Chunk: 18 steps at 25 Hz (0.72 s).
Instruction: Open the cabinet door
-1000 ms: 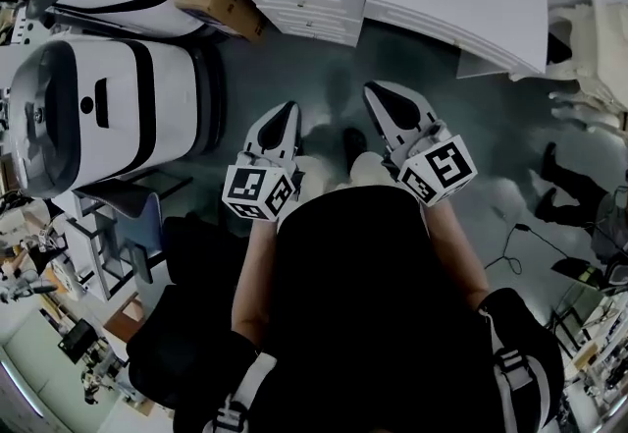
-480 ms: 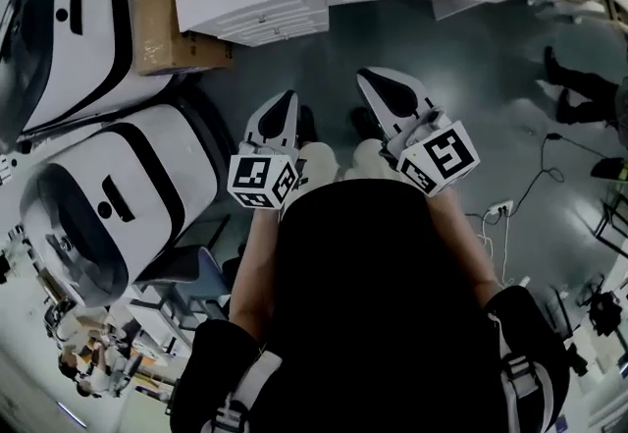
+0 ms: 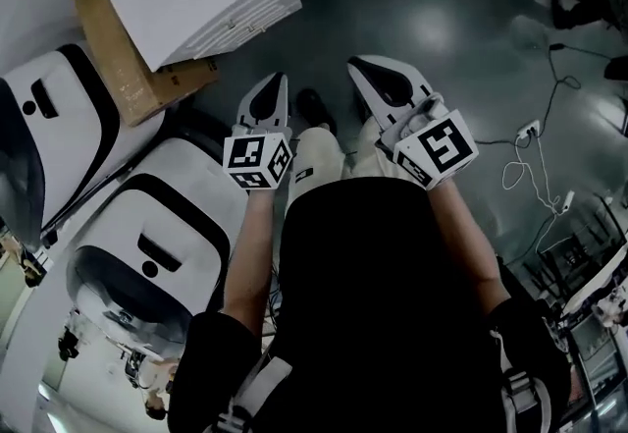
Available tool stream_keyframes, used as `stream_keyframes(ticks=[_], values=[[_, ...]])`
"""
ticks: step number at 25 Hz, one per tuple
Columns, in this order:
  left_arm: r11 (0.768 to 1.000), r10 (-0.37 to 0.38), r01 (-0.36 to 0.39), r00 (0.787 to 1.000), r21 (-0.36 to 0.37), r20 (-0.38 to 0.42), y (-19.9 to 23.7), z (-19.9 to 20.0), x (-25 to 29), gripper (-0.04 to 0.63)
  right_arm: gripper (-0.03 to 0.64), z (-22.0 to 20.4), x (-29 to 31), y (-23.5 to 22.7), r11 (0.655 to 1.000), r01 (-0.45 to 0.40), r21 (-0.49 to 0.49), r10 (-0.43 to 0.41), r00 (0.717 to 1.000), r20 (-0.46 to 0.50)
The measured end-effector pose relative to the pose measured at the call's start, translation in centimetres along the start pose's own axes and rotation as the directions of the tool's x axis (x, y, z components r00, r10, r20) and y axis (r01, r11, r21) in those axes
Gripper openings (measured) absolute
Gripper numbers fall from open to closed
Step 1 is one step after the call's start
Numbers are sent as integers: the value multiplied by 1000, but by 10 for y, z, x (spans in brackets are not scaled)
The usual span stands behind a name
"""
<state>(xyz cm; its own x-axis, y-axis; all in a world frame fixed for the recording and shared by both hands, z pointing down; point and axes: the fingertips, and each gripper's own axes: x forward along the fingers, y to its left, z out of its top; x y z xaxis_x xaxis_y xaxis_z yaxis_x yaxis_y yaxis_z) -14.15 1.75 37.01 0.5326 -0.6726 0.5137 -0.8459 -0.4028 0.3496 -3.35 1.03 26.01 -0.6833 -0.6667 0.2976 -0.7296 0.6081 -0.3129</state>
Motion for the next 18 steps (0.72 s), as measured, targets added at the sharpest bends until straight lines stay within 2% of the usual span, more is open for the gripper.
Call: stream_keyframes(ticks=[4,8,13,18], values=[[999,-25,28,998,35,-62,16,-21,21,23,18,-24,2,-12,996,76,42,-75,997,-22],[997,-46,54,991,57,-128,34,-42,42,23,18,-47,7,-17,989,117,88,-113,993,-43],[997,-61,69,982,37,-180,59,-72,67,23,18,-70,20,-24,982,154,108,-148,987,-61],[999,-29,32,975,9,-220,93,-107,100,23,18,-99,43,-41,980,155,125,-146,986,-76]])
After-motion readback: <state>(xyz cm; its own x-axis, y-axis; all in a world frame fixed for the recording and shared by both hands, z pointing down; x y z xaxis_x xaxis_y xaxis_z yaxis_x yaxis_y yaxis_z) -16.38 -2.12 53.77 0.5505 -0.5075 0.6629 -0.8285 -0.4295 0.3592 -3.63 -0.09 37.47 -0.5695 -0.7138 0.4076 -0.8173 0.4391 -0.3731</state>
